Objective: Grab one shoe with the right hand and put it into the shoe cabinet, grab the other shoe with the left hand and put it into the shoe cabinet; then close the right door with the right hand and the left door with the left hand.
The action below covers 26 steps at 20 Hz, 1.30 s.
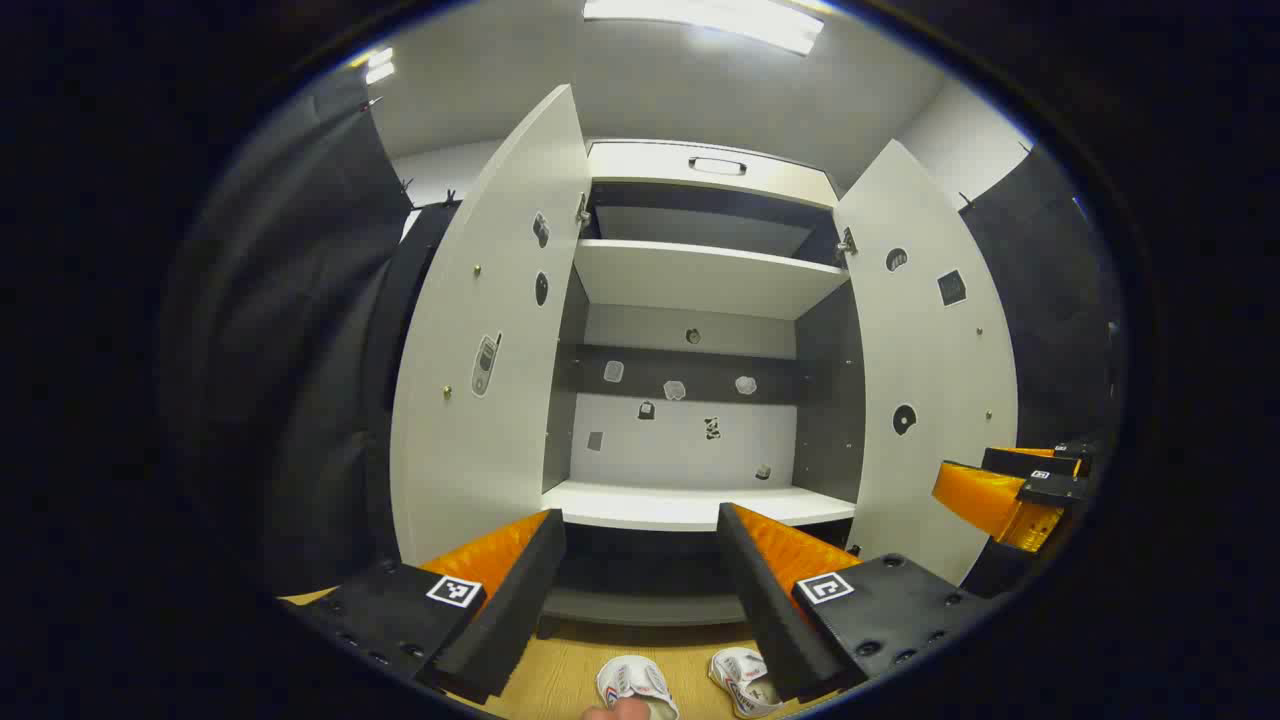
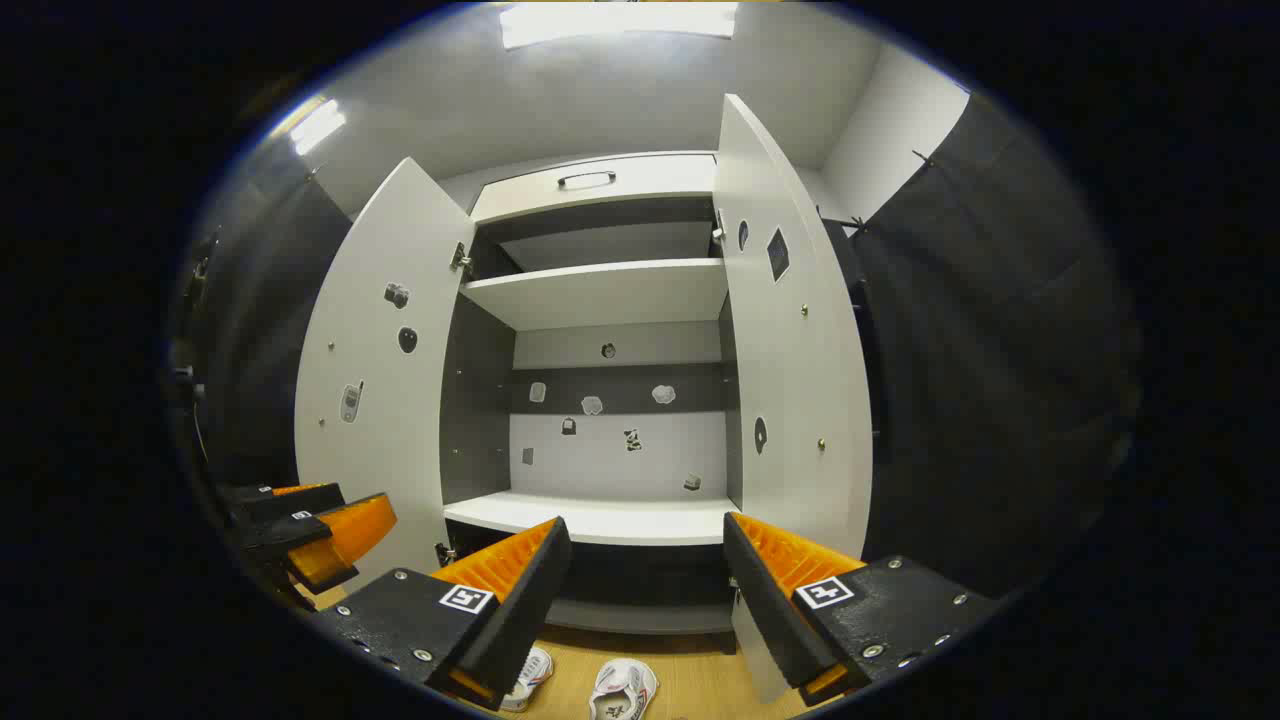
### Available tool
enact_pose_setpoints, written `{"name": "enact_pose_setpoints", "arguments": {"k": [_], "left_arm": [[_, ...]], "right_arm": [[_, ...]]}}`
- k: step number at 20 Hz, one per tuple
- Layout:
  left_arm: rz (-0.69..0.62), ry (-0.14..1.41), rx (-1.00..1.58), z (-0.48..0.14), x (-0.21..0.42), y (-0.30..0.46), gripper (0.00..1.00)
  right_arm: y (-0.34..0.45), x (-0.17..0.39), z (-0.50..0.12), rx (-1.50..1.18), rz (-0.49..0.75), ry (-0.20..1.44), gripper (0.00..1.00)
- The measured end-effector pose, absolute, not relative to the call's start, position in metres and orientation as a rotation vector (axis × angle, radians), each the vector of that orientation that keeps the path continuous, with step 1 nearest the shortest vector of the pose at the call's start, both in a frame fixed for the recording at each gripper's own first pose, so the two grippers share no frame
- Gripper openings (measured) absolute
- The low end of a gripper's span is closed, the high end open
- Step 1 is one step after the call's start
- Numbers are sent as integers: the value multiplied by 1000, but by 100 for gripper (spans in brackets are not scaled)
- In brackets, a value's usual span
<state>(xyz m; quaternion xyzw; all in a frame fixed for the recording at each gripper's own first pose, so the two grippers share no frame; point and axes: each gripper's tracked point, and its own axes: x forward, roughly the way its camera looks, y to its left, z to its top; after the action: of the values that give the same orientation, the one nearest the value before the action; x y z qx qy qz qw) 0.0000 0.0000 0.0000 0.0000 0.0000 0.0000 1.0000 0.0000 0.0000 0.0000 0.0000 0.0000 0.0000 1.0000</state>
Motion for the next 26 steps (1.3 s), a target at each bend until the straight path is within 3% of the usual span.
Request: {"name": "enact_pose_setpoints", "arguments": {"k": [26], "left_arm": [[18,-15,15,11,-20,5,98]], "right_arm": [[-10,-16,21,0,-33,-38,94]]}}
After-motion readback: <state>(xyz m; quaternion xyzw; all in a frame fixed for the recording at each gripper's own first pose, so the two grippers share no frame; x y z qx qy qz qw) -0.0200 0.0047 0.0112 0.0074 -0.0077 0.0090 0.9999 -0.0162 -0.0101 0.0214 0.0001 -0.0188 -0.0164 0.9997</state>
